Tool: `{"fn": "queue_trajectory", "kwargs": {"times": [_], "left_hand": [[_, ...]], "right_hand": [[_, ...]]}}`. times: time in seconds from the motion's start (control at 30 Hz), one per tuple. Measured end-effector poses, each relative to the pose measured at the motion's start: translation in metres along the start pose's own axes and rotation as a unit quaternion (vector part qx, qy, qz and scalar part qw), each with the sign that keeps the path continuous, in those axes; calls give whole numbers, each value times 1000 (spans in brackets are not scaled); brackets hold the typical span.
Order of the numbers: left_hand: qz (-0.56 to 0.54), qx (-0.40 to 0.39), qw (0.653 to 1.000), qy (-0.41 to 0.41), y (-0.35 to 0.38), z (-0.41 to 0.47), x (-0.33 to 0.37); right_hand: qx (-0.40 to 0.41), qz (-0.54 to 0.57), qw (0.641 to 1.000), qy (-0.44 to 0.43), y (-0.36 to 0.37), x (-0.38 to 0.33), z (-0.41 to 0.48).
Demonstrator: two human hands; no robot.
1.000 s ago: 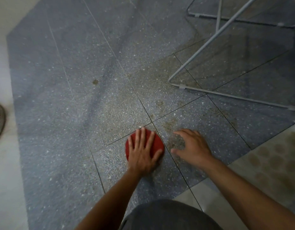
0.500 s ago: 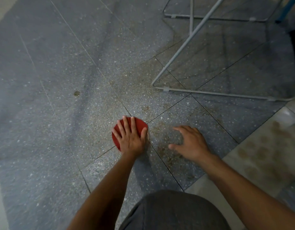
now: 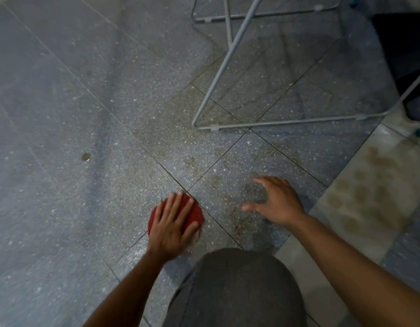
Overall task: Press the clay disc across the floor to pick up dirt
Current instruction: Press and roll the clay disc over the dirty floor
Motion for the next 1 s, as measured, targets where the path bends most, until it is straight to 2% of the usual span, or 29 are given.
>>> {"fn": "queue_trajectory", "kwargs": {"times": [0.13, 0.23, 0.3, 0.37, 0.5, 0.6, 0.67, 0.73, 0.83, 0.9, 1.0], "left_hand": [[-44, 29, 984, -173, -25, 92, -16], [-59, 24, 978, -197, -27, 146, 7], [-53, 29, 985, -159, -27, 157, 27], [-41, 21, 996, -78, -21, 143, 55], [-10, -2, 996, 85, 3, 58, 95], [23, -28, 986, 165, 12, 10, 75], [28, -46, 981, 187, 0, 13, 53], [27, -34, 989, 144, -14, 48, 35], [-3, 1, 1000, -9, -34, 132, 22], [-25, 4, 997, -76, -39, 179, 31], [-34, 24, 995, -86, -37, 217, 64]], "right_hand": [[-7, -10, 1000, 20, -1, 9, -7], [4, -14, 999, 28, -9, 16, -10], [11, -19, 999, 34, -19, 19, -11], [22, -23, 999, 41, -29, 24, -12], [17, -10, 998, 67, -40, 35, -17], [-5, -3, 997, 76, -39, 44, -33], [-13, -3, 997, 81, -38, 50, -44], [-6, 1, 996, 94, -39, 60, -49], [23, 10, 994, 102, -40, 72, -47], [32, 27, 994, 101, -32, 74, -46], [32, 33, 995, 90, -13, 75, -41]]}}
Point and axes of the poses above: each hand's wrist, its own z-axis towards the middle knuckle, its own y-axis out of the palm, x = y × z, the point moved 6 cm from there along z, towards the middle knuckle, and after that the axes turned 5 degrees about y, right-handed, at the moved point
